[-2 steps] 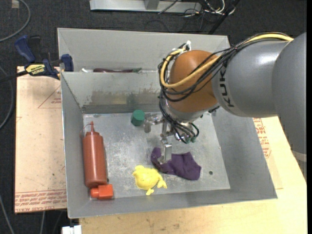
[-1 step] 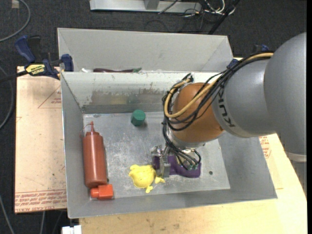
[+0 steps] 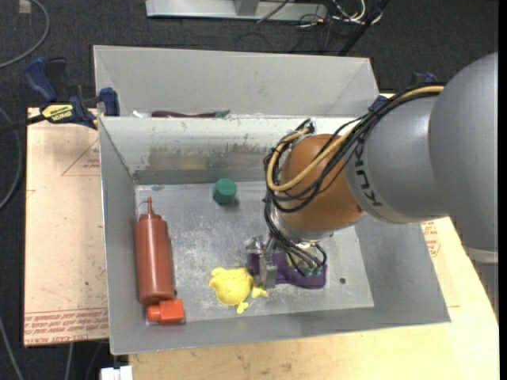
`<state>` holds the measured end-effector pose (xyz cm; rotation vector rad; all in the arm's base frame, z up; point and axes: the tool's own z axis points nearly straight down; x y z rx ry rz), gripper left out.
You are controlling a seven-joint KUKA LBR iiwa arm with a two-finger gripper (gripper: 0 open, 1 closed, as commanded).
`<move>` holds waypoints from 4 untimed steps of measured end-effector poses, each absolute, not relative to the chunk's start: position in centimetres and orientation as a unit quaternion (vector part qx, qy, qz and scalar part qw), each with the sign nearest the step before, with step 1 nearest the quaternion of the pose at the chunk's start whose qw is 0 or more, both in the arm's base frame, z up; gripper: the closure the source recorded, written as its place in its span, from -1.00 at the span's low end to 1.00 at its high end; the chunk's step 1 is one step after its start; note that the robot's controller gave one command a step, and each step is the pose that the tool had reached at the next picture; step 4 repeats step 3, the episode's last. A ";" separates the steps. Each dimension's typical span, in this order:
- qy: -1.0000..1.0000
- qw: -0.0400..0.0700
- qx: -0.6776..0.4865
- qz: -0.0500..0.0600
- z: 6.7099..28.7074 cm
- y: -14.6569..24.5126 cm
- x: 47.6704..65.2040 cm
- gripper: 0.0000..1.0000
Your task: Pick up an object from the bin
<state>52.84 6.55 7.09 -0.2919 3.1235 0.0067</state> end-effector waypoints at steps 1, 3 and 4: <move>0.995 -0.001 -0.102 0.002 11.4 6.4 53.3 1.00; 0.994 0.001 -0.107 0.002 31.5 5.7 56.1 1.00; 0.994 0.001 -0.107 0.002 31.5 5.7 56.1 1.00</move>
Offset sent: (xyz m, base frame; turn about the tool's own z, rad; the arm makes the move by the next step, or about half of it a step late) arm 0.0213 -0.0378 0.0090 0.0088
